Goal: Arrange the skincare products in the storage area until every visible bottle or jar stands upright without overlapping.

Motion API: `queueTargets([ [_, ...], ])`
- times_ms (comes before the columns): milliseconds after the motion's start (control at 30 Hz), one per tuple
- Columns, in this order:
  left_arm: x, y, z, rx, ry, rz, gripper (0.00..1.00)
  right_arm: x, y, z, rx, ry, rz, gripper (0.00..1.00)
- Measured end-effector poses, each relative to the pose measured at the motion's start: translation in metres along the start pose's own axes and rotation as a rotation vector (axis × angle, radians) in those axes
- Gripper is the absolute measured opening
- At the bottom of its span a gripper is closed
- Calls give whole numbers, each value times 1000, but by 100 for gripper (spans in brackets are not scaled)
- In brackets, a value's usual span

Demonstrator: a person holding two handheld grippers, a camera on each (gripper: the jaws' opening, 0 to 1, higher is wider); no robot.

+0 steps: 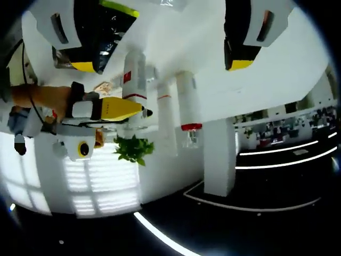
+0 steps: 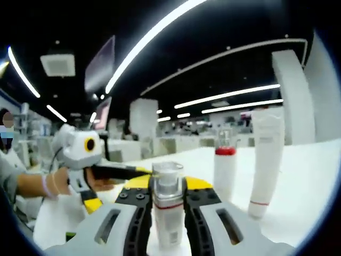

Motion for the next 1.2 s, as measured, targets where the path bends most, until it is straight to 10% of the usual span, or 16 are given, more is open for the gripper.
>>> queueTargets([
  [733,-8,12,13,59,48,-64,98,4,6,-18,47,-12,-44,20],
  [1200,-10,11,24,-25,105,-75,96,11,4,-14,12,-22,-60,37],
])
Point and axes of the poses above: the point that each gripper's makers call its tool centre point, and the gripper's own axes: x roughly backward along the fingers, z roughly to its right, y roughly out of its underside, the point moved 7 cm from there along x, roughly backward along the fingers, and after that the axes turned 1 degree about -z, right-handed, at the moved point
